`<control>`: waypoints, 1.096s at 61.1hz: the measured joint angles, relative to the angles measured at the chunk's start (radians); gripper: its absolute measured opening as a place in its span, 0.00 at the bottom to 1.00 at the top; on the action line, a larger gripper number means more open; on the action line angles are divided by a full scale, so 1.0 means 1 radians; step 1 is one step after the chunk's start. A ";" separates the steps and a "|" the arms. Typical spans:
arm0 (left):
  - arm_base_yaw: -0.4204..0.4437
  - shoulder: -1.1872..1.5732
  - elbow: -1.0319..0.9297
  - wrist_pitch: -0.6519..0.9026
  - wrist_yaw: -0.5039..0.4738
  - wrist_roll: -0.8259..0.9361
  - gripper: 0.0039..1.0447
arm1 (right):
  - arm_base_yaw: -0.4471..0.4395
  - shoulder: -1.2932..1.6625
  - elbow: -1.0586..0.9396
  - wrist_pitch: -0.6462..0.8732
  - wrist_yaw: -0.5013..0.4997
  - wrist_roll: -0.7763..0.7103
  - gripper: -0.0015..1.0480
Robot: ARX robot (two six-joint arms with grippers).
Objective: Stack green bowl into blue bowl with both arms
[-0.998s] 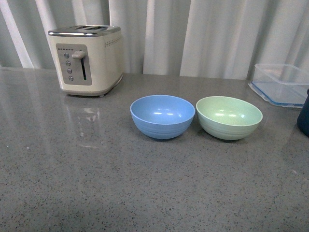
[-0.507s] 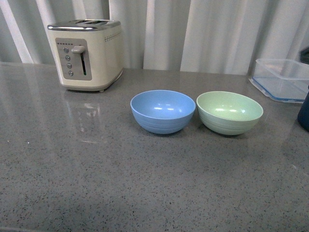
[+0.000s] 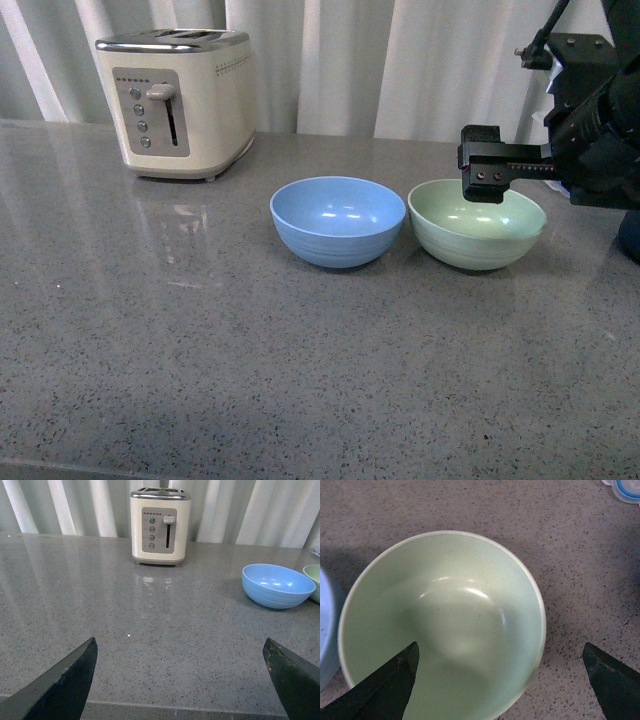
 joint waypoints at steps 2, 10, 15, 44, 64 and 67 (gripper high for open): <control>0.000 0.000 0.000 0.000 0.000 0.000 0.94 | -0.003 0.019 0.019 -0.008 0.012 0.005 0.90; 0.000 0.000 0.000 0.000 0.000 0.000 0.94 | -0.013 0.073 0.076 -0.032 0.031 0.024 0.90; 0.000 0.000 0.000 0.000 0.000 0.000 0.94 | -0.023 0.108 0.109 -0.052 0.039 0.034 0.90; 0.000 0.000 0.000 0.000 0.000 0.000 0.94 | -0.066 0.221 0.200 -0.116 0.015 0.078 0.59; 0.000 0.000 0.000 0.000 0.000 0.000 0.94 | -0.079 0.240 0.229 -0.117 0.032 0.076 0.09; 0.000 0.000 0.000 0.000 0.000 0.000 0.94 | -0.083 0.237 0.236 -0.115 0.022 0.085 0.03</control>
